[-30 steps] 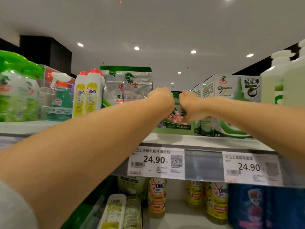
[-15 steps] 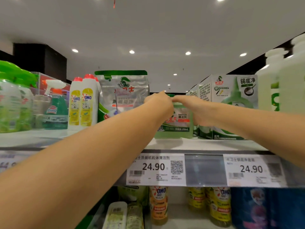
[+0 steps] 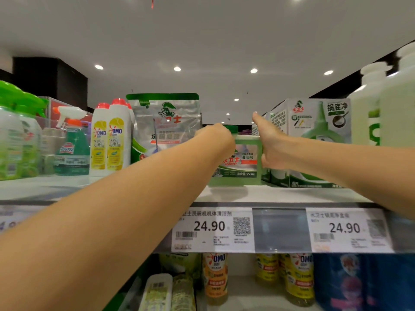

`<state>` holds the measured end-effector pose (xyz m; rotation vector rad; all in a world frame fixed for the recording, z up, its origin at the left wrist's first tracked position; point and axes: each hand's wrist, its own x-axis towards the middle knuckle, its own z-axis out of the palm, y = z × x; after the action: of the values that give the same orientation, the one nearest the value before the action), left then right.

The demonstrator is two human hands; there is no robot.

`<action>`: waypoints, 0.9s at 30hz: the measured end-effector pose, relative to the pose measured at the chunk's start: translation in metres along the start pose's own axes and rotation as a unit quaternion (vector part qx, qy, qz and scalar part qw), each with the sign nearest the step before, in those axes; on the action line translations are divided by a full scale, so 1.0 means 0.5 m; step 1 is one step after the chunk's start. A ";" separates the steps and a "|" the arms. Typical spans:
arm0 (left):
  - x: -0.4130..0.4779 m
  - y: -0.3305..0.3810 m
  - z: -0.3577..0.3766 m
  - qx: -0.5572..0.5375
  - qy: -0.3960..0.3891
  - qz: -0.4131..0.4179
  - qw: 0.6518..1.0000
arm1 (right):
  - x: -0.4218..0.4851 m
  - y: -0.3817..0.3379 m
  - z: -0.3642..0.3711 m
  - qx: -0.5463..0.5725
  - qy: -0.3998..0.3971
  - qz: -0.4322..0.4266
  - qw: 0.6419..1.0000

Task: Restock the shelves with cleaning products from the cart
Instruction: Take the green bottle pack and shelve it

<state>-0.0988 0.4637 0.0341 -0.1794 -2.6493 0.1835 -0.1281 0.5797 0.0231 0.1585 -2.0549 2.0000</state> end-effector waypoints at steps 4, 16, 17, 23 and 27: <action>-0.016 0.003 -0.004 0.091 -0.058 0.008 0.994 | -0.002 0.003 0.003 0.016 -0.034 0.011 0.999; -0.047 0.004 -0.025 0.042 -0.028 -0.053 0.997 | -0.058 -0.033 -0.004 -0.027 -0.011 -0.040 0.999; -0.054 0.005 -0.033 0.053 -0.018 -0.038 0.998 | -0.070 -0.041 -0.009 -0.019 -0.042 -0.037 0.998; -0.119 0.032 -0.066 -0.047 0.077 0.061 0.994 | -0.154 -0.075 -0.036 -0.058 -0.134 -0.034 0.989; -0.177 0.032 -0.074 -0.113 0.130 0.087 0.981 | -0.221 -0.075 -0.047 -0.023 -0.146 -0.071 0.986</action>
<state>-0.0021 0.4690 0.0243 -0.4771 -2.3871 -0.0819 -0.0099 0.5894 0.0302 0.6043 -2.1889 1.9355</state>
